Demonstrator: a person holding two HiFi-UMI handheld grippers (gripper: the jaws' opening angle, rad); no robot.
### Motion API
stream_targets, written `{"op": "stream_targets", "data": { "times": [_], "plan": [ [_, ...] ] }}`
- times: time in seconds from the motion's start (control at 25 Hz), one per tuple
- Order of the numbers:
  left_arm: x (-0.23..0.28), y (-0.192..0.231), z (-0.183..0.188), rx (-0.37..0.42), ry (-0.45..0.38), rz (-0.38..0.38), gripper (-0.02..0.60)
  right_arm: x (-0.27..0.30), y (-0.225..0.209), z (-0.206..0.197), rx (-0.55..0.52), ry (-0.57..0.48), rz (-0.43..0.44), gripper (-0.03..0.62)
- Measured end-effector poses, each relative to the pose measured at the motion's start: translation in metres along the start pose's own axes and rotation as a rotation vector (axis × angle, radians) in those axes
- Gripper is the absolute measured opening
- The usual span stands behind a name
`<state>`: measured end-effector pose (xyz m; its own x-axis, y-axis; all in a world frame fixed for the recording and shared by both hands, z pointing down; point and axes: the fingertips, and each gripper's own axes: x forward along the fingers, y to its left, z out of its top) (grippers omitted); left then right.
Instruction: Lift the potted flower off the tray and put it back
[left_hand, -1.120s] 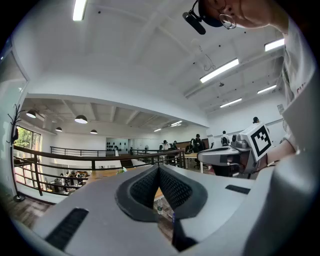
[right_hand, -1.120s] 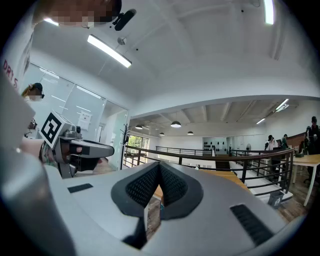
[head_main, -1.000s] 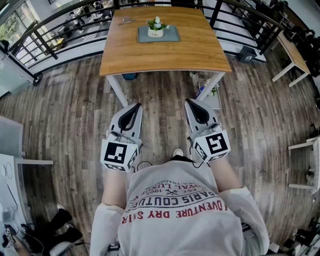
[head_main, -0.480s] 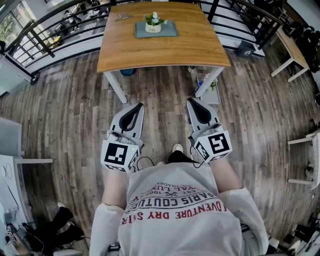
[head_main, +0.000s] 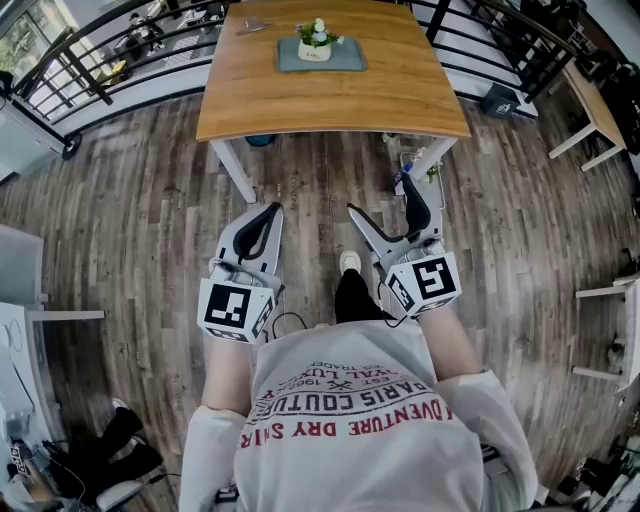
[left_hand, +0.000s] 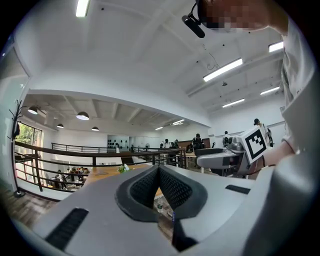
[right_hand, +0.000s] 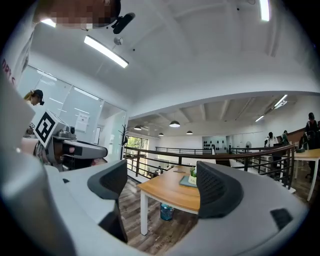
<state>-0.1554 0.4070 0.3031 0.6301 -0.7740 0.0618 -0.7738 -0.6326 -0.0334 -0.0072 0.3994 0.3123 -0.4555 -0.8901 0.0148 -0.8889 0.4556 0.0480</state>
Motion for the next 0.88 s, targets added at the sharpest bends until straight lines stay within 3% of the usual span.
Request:
{"op": "stream_targets", "data": {
  "times": [0.36, 0.6, 0.88],
  "plan": [
    [0.086, 0.047, -0.008, 0.005, 0.013, 0.082, 0.012, 0.087, -0.068, -0.021, 0.01, 0.013, 0.081, 0.416],
    [0.186, 0.088, 0.003, 0.004, 0.018, 0.145, 0.012, 0.175, -0.149, -0.021, 0.024, 0.023, 0.146, 0.416],
    [0.304, 0.123, 0.013, 0.003, 0.006, 0.166, 0.012, 0.26, -0.242, -0.032, -0.002, 0.066, 0.2, 0.416]
  ]
}}
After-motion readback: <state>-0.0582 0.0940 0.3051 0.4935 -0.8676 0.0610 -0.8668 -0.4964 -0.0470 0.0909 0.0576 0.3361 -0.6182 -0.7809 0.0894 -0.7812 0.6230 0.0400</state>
